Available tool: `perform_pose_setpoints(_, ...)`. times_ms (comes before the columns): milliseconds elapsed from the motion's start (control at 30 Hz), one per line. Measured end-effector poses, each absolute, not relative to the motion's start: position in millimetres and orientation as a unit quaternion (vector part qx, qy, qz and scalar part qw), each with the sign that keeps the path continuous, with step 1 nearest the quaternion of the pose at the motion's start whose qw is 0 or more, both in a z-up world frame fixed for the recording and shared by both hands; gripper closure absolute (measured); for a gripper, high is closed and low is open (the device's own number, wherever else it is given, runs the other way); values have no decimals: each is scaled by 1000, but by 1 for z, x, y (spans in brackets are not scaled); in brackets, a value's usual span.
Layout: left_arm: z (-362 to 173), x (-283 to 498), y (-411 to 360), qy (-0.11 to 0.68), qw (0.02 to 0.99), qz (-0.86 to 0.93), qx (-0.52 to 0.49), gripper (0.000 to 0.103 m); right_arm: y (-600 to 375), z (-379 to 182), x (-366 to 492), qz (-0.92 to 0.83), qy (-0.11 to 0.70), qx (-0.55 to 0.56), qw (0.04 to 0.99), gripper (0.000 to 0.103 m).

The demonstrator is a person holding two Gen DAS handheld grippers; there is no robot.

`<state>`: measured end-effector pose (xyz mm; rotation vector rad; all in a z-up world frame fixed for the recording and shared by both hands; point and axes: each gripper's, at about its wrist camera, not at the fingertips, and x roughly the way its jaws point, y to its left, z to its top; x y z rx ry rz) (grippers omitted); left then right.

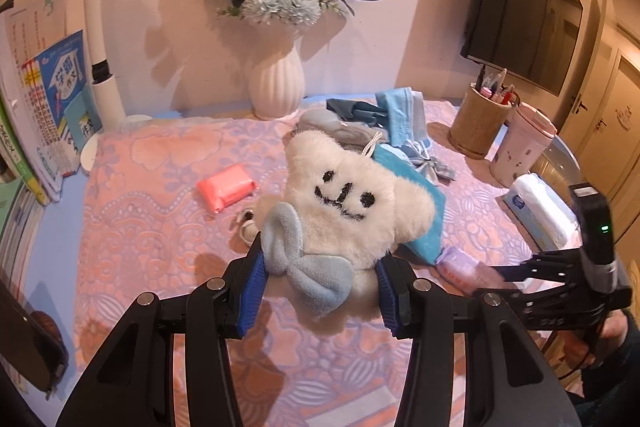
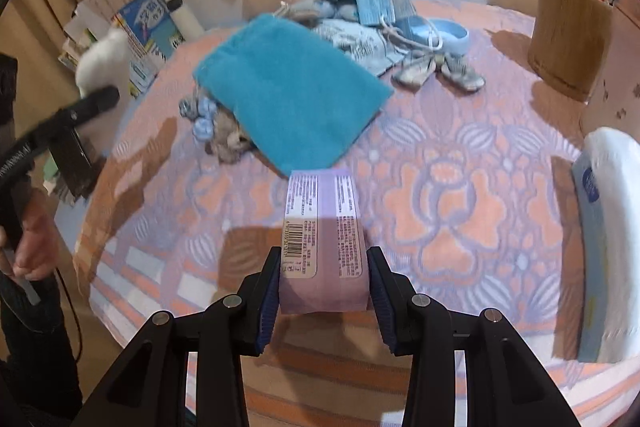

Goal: Organize books
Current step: 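Carry both items to the glass plate and open both tools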

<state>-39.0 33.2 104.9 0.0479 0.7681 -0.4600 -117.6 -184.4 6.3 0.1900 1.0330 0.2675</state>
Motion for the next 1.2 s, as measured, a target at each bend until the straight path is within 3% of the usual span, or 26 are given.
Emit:
perform_pose_setpoints(67, 107, -41, 29, 372, 901, -224, 23, 58, -182, 0, -111, 129, 493, 94, 855, 47)
perform_pose_setpoints(100, 109, -42, 27, 371, 900, -226, 24, 58, -180, -3, -108, 135, 491, 97, 855, 46)
perform_pose_setpoints(133, 113, -45, 24, 368, 901, -228, 28, 58, -178, -3, -106, 135, 485, 94, 859, 47)
perform_pose_setpoints(167, 116, -47, 20, 365, 902, -230, 31, 58, -174, -1, -105, 129, 486, 82, 860, 65)
perform_pose_setpoints(200, 120, -50, 16, 360, 903, -233, 36, 58, -171, 2, -107, 124, 485, 71, 863, 67)
perform_pose_setpoints(367, 155, -60, -28, 326, 903, -276, 49, 58, -186, 38, -128, 116, 442, 74, 887, 68)
perform_pose_setpoints(700, 221, -64, -213, 291, 865, -403, 72, 58, -362, 151, -194, -126, 303, 162, 931, 68)
perform_pose_setpoints(900, 209, -67, -326, 316, 826, -454, 106, 58, -456, 149, -220, -226, 284, 238, 901, 68)
perform_pose_setpoints(1200, 145, -66, -433, 380, 778, -474, 160, 57, -531, 94, -230, -286, 329, 287, 853, 67)
